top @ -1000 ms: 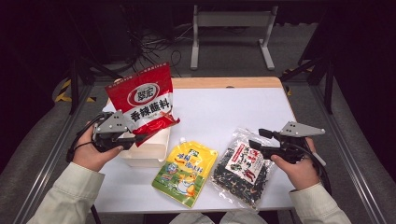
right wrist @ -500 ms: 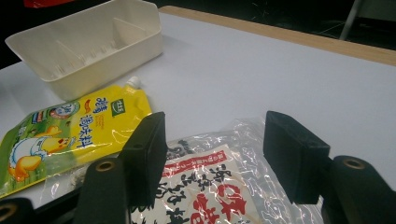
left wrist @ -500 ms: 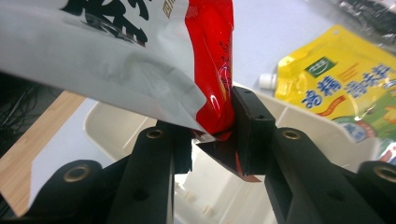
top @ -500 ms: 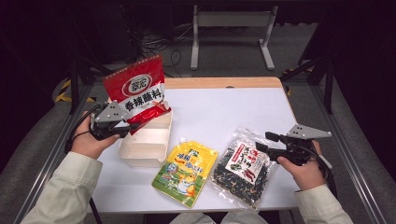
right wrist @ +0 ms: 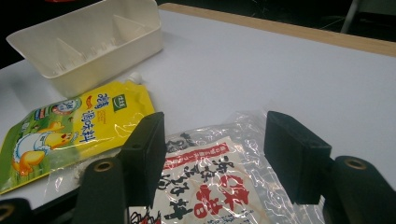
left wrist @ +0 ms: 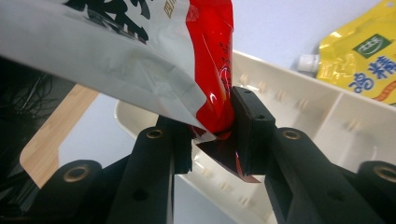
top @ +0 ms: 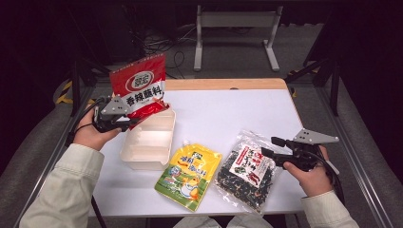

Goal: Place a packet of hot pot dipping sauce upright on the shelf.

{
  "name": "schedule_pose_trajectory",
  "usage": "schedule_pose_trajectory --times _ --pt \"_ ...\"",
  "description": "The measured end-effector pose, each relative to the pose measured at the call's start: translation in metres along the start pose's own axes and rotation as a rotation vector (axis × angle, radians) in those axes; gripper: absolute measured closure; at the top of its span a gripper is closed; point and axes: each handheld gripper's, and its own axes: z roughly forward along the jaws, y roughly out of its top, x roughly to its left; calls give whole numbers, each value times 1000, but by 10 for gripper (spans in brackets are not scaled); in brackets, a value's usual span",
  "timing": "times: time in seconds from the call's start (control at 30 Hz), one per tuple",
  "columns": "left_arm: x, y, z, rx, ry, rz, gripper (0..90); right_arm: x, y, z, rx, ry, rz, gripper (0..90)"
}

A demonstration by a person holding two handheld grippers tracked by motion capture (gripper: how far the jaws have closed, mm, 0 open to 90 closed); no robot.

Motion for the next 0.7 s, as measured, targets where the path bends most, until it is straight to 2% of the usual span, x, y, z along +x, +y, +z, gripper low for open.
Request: schedule_pose_trajectory --times 0.23,0.4,0.53,0.7 --pt "10 2 14 38 -5 8 706 -1 -4 -5 1 -14 12 394" --pt "12 7 26 79 -2 37 706 -2 -9 -11 3 -25 20 393" --pt "15 11 38 100 -29 47 706 -2 -11 -15 1 -36 25 393" --pt "15 13 42 122 -13 62 706 -2 -13 -18 -4 -40 30 393"
